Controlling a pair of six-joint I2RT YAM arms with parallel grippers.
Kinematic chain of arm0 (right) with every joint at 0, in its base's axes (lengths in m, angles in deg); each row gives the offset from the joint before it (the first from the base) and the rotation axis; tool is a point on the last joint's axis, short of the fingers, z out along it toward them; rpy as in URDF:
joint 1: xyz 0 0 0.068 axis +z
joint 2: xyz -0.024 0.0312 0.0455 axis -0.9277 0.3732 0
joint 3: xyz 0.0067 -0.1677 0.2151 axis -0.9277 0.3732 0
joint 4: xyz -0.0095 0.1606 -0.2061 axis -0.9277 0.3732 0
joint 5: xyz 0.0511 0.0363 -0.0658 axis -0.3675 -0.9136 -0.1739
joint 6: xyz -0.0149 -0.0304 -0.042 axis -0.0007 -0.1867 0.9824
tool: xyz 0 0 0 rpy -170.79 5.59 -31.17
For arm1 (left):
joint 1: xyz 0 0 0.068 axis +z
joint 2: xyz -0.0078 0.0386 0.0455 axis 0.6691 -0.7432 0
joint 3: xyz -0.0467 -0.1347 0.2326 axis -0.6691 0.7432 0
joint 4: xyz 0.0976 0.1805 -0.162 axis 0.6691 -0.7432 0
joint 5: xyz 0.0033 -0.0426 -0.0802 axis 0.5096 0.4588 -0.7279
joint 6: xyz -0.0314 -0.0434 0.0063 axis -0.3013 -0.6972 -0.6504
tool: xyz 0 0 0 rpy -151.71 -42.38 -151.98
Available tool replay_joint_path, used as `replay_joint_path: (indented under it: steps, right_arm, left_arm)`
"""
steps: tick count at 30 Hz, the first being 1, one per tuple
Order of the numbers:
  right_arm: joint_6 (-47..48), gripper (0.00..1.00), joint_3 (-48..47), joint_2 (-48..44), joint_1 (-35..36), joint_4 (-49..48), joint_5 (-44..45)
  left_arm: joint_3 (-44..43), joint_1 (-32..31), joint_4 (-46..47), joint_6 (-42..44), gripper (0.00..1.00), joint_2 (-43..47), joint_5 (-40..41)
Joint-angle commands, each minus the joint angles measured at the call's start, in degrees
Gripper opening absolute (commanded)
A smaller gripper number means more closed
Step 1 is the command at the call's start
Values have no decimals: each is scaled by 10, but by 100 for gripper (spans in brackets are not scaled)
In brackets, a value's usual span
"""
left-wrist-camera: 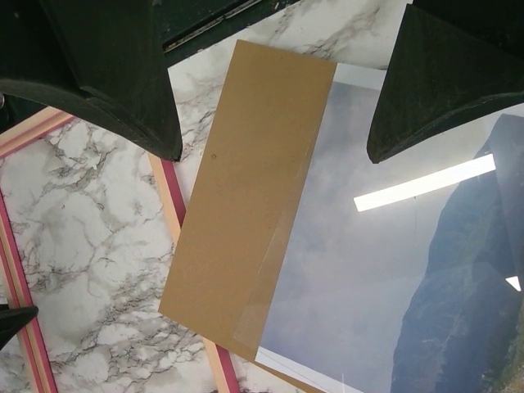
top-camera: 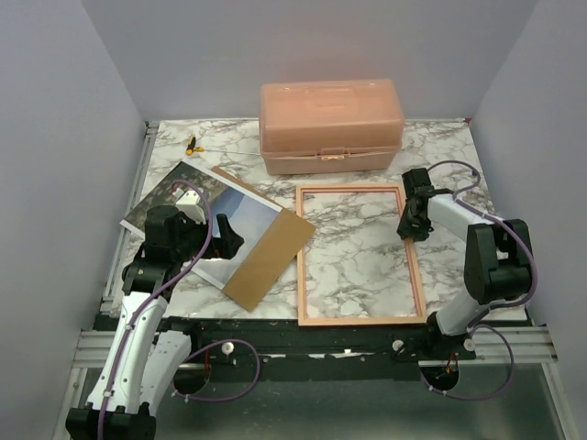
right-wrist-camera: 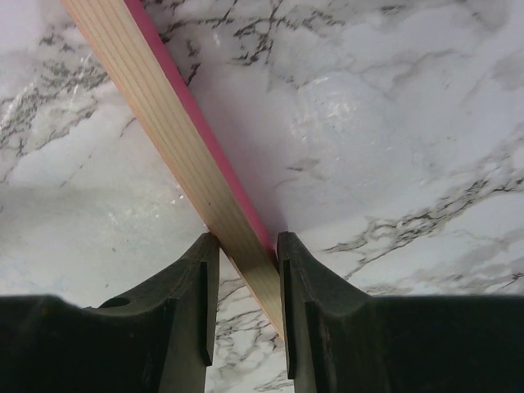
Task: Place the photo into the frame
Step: Move the photo frame to the center of the board.
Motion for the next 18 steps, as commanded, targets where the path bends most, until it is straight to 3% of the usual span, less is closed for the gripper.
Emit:
replay_joint_path:
  steps: [1, 13, 18]
  right_arm:
    - [7, 20, -33, 14, -19, 2, 90]
    - [64, 22, -78, 54, -31, -12, 150]
    - [66, 33, -98, 62, -31, -13, 160]
  left_arm:
    - [4, -4, 1, 6, 98, 5, 9]
    - [4, -7, 1, 6, 99, 3, 8]
    - [4, -8, 1, 6, 98, 3, 9]
